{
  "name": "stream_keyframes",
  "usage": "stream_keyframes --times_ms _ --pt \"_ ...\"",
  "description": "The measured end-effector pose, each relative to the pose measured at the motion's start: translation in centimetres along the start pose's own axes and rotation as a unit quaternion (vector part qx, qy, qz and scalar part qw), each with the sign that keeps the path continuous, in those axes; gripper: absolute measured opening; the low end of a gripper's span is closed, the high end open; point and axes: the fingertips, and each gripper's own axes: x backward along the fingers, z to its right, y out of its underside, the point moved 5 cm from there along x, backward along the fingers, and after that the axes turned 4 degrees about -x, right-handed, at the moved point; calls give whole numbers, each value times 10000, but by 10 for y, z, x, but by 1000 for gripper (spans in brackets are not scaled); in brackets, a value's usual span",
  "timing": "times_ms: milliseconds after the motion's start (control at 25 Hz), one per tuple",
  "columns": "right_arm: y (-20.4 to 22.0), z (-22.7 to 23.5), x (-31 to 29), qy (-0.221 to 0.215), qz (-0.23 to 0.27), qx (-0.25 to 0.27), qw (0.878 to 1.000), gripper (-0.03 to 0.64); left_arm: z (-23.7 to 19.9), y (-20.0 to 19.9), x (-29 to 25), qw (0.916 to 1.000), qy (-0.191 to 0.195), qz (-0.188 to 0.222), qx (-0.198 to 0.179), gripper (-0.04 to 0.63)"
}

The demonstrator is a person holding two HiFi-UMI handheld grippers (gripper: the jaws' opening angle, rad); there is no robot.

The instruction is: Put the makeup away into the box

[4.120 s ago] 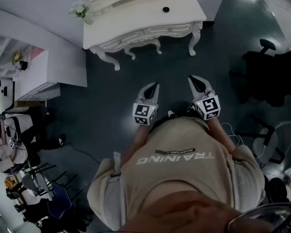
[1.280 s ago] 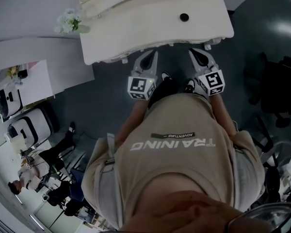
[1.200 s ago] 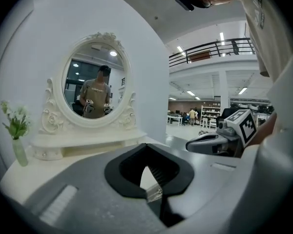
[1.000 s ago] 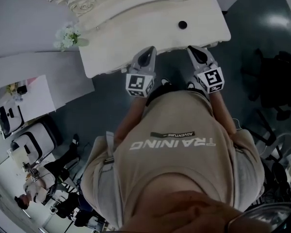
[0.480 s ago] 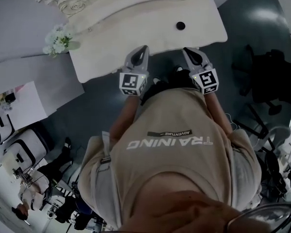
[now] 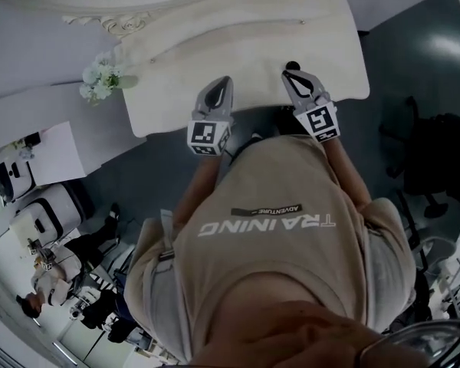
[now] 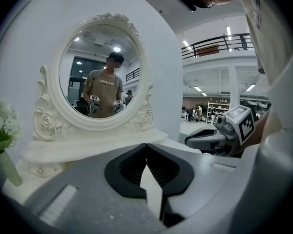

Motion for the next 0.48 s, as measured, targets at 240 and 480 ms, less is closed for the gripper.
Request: stream_keyframes --times_ms 240,480 --pt "4 67 -31 -13 -106 -211 9997 3 -10 -7 -57 9996 -192 -120 161 8" --pt "29 105 -49 186 -487 -702 9962 3 -15 4 -88 9988 -232 -321 296 8"
